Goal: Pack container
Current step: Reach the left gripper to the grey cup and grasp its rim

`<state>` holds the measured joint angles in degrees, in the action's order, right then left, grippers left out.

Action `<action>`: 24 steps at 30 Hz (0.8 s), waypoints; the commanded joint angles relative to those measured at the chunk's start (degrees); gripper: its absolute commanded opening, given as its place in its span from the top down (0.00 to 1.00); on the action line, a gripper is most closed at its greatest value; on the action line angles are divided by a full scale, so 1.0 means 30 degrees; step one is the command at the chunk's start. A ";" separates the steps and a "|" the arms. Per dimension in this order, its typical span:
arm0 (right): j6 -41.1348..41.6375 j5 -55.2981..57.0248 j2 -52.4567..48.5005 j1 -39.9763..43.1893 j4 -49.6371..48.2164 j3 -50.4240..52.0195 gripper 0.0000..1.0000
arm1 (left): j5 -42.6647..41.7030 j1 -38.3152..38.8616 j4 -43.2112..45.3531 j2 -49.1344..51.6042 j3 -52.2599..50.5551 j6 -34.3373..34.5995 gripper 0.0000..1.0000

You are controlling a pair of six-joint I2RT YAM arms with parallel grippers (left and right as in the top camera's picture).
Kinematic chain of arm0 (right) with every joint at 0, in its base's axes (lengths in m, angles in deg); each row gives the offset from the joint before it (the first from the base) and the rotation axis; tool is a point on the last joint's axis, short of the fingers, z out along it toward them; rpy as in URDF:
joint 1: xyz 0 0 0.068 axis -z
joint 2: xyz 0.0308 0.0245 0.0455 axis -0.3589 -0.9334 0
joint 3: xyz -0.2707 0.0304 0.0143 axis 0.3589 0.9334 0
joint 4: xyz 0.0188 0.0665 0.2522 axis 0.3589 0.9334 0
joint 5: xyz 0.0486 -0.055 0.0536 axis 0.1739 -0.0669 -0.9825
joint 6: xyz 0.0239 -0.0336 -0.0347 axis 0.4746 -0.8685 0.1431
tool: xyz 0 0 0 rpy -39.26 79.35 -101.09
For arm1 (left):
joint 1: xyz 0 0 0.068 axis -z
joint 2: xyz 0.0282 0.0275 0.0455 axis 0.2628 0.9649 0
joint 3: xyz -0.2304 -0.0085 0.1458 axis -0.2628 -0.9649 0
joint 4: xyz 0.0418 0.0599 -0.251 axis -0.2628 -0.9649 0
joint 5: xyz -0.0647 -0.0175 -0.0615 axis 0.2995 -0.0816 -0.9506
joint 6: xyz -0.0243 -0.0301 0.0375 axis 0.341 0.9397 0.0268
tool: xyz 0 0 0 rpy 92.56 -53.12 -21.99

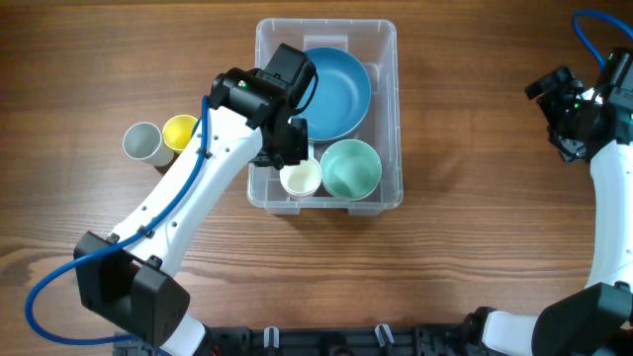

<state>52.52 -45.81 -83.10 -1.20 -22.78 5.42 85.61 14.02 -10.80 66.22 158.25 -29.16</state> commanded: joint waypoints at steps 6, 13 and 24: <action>0.0211 -0.0160 -0.0124 -0.0029 0.0007 -0.0102 0.00 | 0.1996 -0.5158 -0.0459 -0.3053 0.2047 0.0087 0.36; 0.0204 -0.0160 -0.0124 -0.0029 0.0007 -0.0102 0.00 | 0.0714 -1.4236 -0.0423 -0.1494 0.1494 0.0080 0.36; 0.0204 -0.0160 -0.0124 -0.0029 0.0000 -0.0102 0.00 | -0.2521 -1.6262 0.1967 0.4524 0.0335 -0.1923 0.50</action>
<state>52.52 -45.81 -83.10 -1.20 -22.78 5.42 79.73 -34.79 -5.84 77.52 159.85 -33.31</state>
